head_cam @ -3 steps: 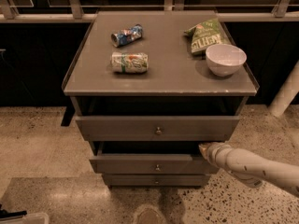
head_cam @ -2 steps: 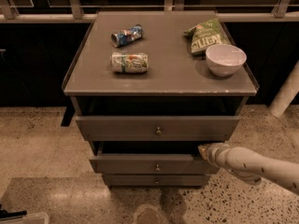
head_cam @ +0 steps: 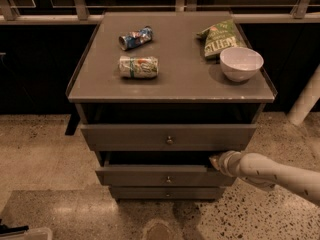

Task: Open middle drawer

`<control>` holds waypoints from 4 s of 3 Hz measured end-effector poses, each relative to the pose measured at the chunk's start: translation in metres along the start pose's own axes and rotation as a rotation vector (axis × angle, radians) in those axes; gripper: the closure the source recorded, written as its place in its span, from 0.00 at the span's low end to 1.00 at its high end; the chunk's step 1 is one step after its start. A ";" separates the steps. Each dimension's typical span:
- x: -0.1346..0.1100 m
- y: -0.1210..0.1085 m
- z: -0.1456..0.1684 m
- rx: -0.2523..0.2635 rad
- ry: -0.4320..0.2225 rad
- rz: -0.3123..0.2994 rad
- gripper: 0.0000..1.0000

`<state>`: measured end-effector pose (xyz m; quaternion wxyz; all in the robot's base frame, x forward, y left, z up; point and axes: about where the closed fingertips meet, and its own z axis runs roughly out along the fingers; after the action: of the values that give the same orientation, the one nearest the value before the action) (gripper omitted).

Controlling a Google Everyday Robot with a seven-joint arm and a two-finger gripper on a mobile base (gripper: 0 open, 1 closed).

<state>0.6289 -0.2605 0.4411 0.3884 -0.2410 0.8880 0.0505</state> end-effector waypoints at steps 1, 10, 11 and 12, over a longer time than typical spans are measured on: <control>0.000 -0.003 0.005 -0.018 -0.001 -0.040 1.00; 0.006 0.035 0.011 -0.208 -0.060 -0.125 1.00; 0.009 0.043 0.010 -0.242 -0.057 -0.119 1.00; 0.007 0.043 0.007 -0.243 -0.057 -0.119 1.00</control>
Offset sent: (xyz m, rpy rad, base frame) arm 0.0008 0.0367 0.0297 0.0320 0.1129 0.6170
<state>0.6100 -0.2237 0.4269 0.3839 -0.3369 0.8480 0.1415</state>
